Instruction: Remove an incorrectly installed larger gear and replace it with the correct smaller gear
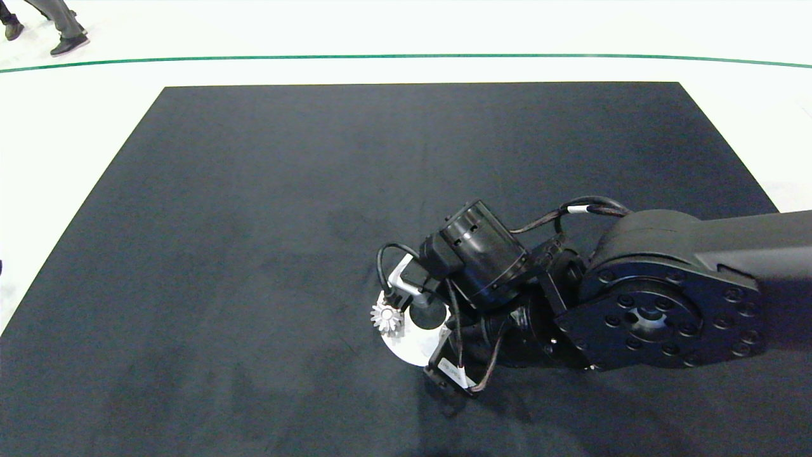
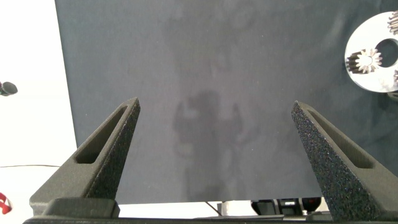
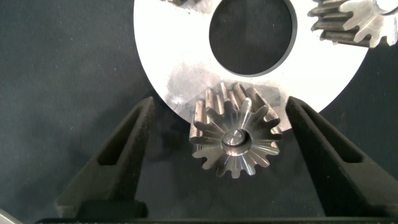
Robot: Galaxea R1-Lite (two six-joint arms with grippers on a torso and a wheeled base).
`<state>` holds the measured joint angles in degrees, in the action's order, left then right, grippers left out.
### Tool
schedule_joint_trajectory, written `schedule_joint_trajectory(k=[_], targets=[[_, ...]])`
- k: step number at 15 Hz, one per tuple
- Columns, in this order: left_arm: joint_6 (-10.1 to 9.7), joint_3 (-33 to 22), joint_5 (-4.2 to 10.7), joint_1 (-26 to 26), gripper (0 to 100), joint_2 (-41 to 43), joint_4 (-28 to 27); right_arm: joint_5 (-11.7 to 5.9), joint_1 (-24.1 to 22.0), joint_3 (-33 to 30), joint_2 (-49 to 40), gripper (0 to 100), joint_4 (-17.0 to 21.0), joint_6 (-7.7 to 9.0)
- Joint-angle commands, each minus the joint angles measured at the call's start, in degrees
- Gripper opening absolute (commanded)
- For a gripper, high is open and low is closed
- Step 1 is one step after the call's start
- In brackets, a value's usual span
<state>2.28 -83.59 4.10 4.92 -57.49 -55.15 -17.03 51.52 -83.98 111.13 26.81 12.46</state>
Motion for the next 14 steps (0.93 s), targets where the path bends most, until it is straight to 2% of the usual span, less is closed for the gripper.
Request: schedule_joint_trajectory(k=[1,14], targets=[[0.01,0.01,0.03,0.00,100,0.19,-0.31,-0.11,-0.28,0.22,-0.39,79,0.18,0.11],[0.01,-0.26,0.03,-0.09,100,0.45,-0.13,-0.11,-0.72,0.92,-0.48,53,0.09,0.20]])
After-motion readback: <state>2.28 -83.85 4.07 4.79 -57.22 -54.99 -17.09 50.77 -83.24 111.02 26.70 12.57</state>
